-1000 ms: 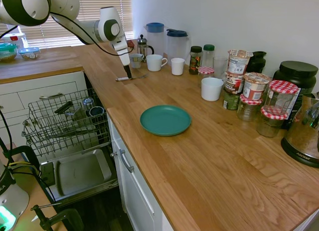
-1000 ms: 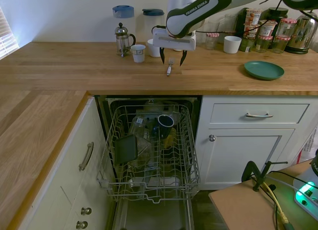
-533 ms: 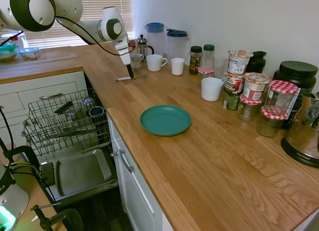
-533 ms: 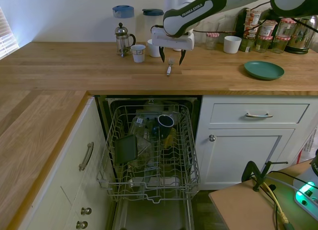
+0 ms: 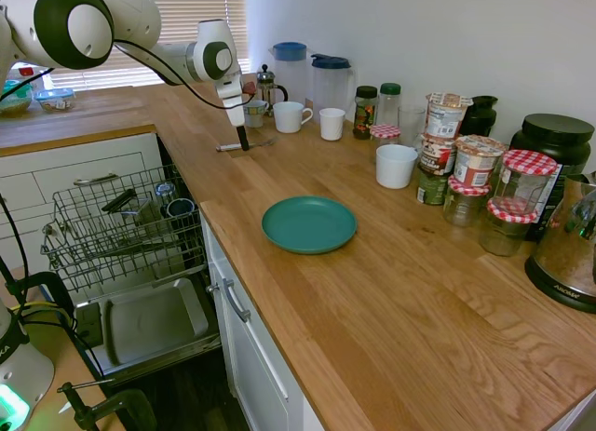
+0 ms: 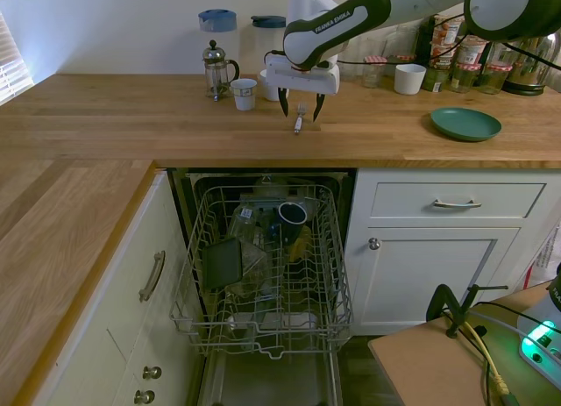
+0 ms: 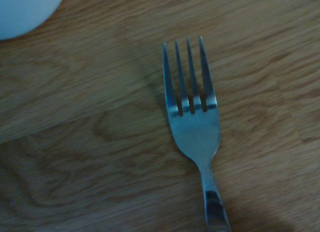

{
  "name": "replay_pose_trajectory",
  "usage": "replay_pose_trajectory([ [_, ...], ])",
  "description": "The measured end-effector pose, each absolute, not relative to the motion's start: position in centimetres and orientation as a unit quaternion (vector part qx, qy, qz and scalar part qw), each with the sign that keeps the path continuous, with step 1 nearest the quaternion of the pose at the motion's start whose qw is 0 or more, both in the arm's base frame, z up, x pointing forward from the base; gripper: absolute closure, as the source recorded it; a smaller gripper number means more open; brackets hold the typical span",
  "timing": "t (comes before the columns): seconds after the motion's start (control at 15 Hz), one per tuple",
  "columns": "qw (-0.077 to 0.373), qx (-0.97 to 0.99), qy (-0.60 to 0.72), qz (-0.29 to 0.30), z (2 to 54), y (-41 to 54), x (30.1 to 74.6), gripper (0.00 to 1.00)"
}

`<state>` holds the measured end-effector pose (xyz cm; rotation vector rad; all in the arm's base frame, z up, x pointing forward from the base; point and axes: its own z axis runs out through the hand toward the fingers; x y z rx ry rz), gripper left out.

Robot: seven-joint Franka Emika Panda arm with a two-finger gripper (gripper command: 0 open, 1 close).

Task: Put the fork in the dishwasher

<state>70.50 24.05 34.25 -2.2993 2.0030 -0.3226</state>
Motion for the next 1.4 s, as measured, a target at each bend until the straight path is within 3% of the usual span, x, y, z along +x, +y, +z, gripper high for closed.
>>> replay_pose_trajectory([
  [1.4,0.043,-0.757,0.648,-0.078,33.8,22.9,71.6,1.0],
])
